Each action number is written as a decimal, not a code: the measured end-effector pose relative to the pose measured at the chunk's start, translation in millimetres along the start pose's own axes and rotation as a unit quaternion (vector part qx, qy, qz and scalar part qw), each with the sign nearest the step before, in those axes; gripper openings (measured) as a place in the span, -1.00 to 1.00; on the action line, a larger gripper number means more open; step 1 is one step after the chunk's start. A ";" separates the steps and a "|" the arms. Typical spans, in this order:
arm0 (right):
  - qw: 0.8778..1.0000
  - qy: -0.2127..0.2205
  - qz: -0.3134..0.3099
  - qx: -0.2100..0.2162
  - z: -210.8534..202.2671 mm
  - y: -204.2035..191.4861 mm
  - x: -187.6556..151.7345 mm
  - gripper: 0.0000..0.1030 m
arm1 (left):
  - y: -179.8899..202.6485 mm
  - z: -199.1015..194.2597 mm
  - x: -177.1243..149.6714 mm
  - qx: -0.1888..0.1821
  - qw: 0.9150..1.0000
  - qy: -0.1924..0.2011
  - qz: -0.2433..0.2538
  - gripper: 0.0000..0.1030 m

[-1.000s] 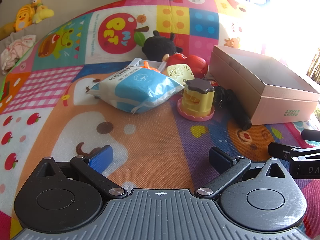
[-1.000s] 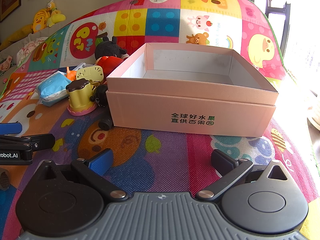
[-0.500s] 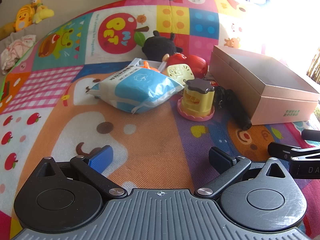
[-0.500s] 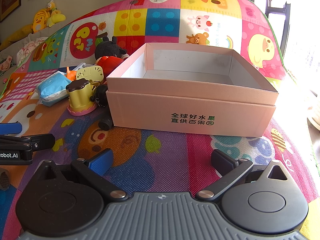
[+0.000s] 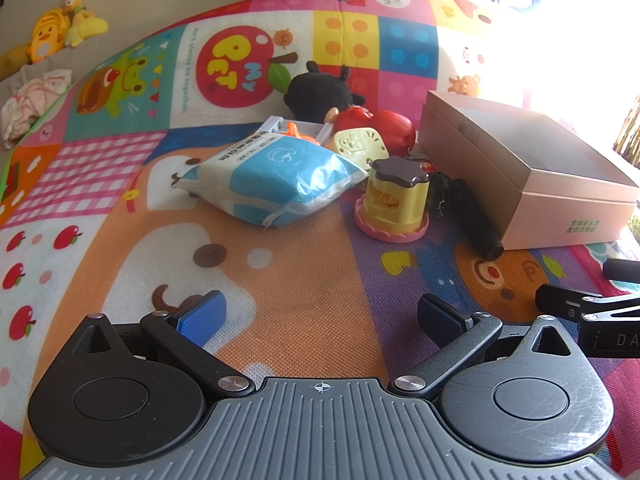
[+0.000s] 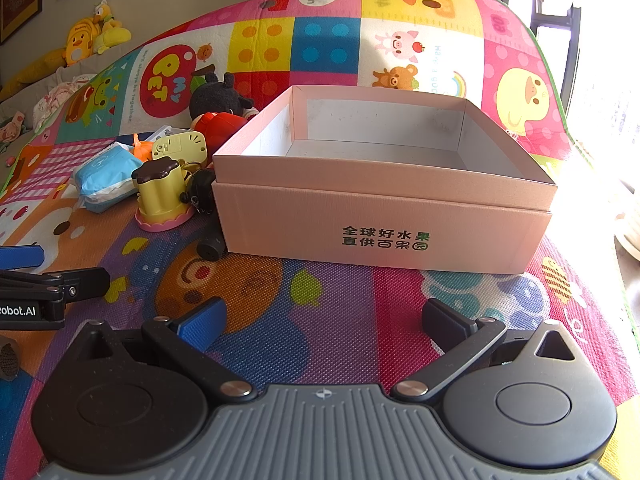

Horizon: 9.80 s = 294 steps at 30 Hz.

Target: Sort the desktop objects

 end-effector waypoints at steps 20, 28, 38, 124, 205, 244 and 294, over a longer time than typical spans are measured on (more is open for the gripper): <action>1.000 0.000 0.000 0.000 0.6 -0.5 -0.7 1.00 | 1.9 1.7 -1.6 0.014 1.000 -0.006 0.003 1.00; 1.000 -0.019 -0.006 0.010 7.2 -1.5 2.1 1.00 | 0.2 3.8 -2.3 0.013 1.000 -0.020 0.006 1.00; 0.996 -0.042 -0.025 0.080 -1.7 -1.5 2.7 1.00 | -0.5 2.8 -0.1 0.008 1.000 -0.013 -0.002 1.00; 0.975 -0.017 -0.065 0.211 22.4 -96.3 34.2 -0.23 | -52.1 -6.5 14.5 0.063 0.995 0.033 -0.064 1.00; 0.999 0.019 0.007 0.039 -2.0 21.4 12.8 1.00 | 18.7 7.2 13.6 -0.026 1.000 -0.007 0.004 0.17; 0.998 -0.049 0.046 -0.015 65.8 -2.7 28.9 0.76 | 32.9 -27.0 -7.6 -0.077 0.997 0.008 -0.017 0.85; 0.996 0.065 -0.036 0.039 -60.8 61.4 86.0 0.48 | 159.6 127.3 103.3 -0.175 0.980 -0.023 0.086 0.24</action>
Point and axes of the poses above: each gripper's, at about its wrist camera, not at the fingertips, and z roughly the way its jaws point, y to its right, x to its top, the point moved 10 cm from there along z, roughly the way its jaws point, and after that the axes turned 14 degrees about y, right-handed, at the moved point
